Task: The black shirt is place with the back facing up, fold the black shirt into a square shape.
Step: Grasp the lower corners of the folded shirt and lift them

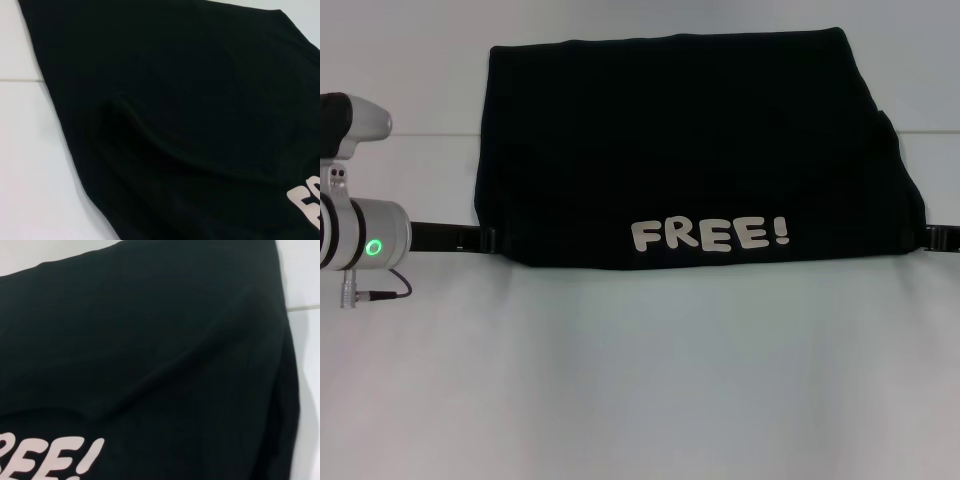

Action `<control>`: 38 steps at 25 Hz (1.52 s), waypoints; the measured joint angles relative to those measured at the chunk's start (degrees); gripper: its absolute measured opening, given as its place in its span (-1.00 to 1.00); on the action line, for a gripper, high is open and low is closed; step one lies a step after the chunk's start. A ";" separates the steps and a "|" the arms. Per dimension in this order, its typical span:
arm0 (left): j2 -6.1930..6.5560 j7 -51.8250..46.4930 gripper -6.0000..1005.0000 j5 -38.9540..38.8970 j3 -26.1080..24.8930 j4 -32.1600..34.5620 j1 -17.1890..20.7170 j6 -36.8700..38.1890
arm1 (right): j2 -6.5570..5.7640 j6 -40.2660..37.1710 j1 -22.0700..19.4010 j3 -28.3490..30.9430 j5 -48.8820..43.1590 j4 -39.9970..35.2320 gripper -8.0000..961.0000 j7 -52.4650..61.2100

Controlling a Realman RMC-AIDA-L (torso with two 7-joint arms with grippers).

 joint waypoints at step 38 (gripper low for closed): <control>-0.97 1.43 -0.99 -0.51 -6.10 9.59 8.04 17.70 | 0.70 -22.44 -9.45 17.82 2.23 -9.83 -0.98 -15.36</control>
